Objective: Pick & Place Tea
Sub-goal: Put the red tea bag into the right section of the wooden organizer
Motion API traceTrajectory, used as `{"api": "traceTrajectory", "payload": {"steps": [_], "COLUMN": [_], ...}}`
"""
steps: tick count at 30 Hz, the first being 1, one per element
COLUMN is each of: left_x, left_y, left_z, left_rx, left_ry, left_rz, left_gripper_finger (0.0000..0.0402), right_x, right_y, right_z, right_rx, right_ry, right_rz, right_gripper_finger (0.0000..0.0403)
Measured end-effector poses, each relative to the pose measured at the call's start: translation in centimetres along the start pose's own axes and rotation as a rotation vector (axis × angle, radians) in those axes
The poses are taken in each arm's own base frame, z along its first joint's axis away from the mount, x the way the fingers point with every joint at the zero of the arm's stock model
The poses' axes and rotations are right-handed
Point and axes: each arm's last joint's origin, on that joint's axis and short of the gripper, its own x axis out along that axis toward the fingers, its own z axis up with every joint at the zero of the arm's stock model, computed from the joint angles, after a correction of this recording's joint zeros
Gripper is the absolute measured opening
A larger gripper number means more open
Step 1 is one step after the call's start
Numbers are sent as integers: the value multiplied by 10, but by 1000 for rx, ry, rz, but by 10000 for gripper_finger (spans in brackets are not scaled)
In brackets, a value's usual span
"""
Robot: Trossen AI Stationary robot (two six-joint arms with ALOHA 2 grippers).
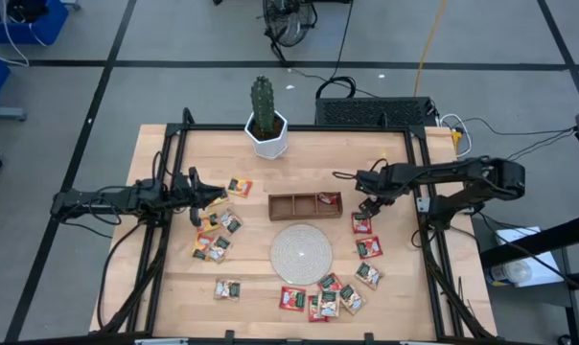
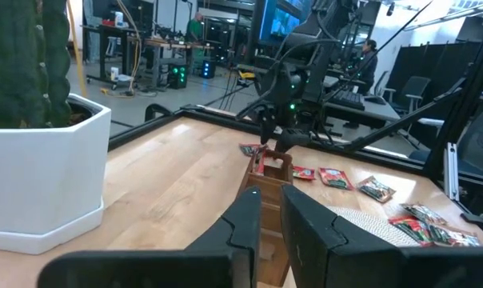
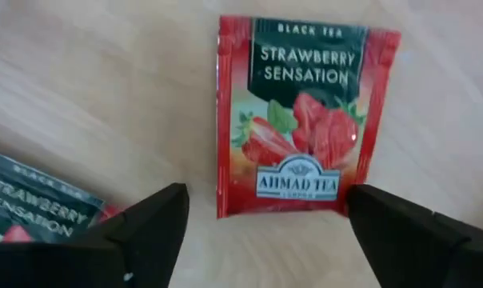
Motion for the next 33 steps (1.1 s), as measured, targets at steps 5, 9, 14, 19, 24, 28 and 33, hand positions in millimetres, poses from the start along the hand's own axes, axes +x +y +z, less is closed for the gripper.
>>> {"api": "traceTrajectory", "payload": {"steps": [5,9,14,19,24,28,33], "left_x": [0,0,0,0,0,0,0], "left_y": [0,0,0,0,0,0,0], "left_z": [0,0,0,0,0,0,0], "left_rx": [0,0,0,0,0,0,0], "left_ry": [0,0,0,0,0,0,0], "left_rz": [0,0,0,0,0,0,0], "left_gripper_finger": [51,51,51,51,51,51,51], "right_x": [3,3,4,4,4,2,-9], "right_y": [-3,-3,-3,-4,-3,0,6], "right_z": [2,2,1,2,2,0,-2], "right_rx": [45,43,45,43,14,-48,-84], "right_ry": [-7,-6,0,-3,-11,-63,-179], "right_rz": [10,10,4,-4,-8,-33,-44], "right_gripper_finger": [302,262,197,126,49,9,3]}}
